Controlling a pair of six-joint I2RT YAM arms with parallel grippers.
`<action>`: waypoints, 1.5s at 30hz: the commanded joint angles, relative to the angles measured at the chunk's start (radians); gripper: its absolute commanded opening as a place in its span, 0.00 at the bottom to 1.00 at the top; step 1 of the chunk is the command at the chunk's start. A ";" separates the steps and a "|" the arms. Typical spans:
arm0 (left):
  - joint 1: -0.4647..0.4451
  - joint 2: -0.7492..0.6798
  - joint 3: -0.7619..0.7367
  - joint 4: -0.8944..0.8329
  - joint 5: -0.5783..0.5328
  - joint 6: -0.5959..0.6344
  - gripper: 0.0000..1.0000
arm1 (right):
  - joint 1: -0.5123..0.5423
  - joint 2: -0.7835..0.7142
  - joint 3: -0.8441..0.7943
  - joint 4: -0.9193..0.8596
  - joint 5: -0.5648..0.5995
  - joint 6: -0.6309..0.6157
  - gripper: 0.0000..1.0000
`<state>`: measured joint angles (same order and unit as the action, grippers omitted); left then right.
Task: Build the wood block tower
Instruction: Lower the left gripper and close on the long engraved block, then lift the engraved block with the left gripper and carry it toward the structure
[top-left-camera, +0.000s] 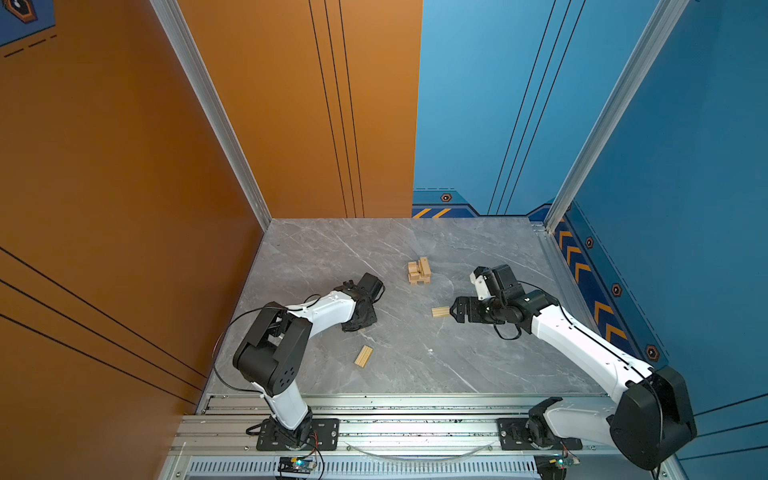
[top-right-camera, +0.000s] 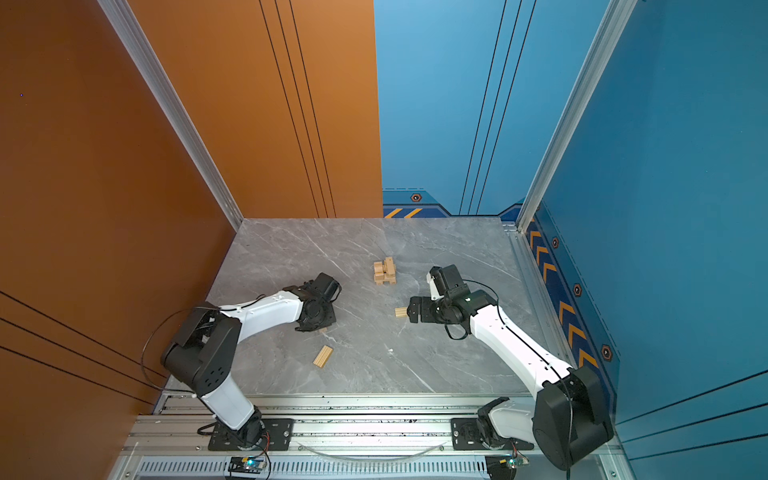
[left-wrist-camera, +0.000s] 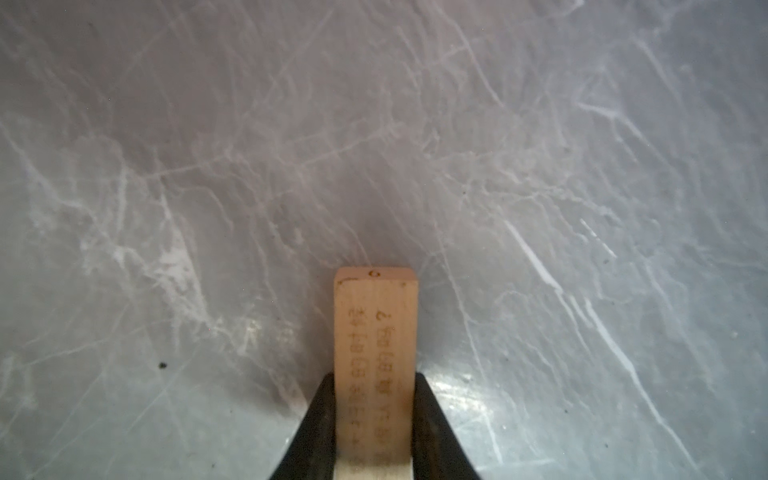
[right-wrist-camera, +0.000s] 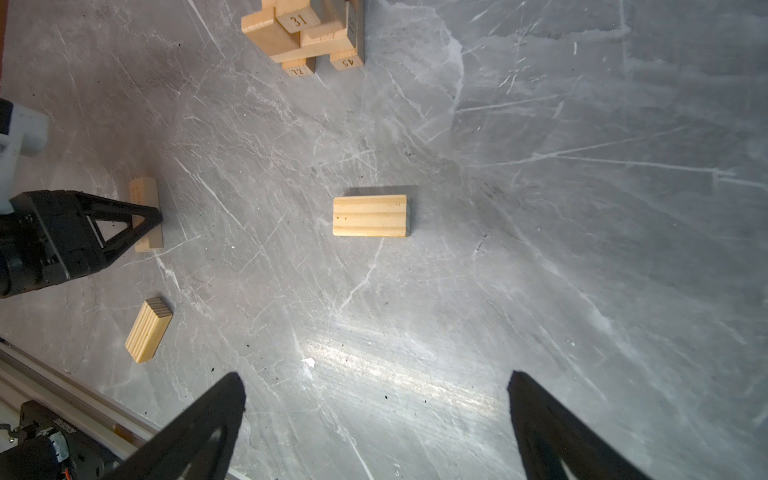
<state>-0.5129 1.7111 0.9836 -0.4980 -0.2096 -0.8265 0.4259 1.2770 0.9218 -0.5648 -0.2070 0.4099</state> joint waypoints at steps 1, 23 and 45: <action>-0.017 0.021 0.037 -0.060 0.003 0.033 0.21 | 0.004 -0.028 0.000 -0.020 -0.007 0.017 1.00; -0.027 0.076 0.357 -0.155 0.044 0.101 0.20 | 0.010 -0.028 0.036 -0.038 0.041 0.031 1.00; -0.052 0.011 0.422 -0.169 0.050 0.131 0.18 | 0.088 0.066 0.129 -0.029 0.089 0.053 1.00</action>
<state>-0.5533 1.7699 1.4017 -0.6430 -0.1711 -0.7174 0.5018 1.3258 1.0206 -0.5755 -0.1562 0.4450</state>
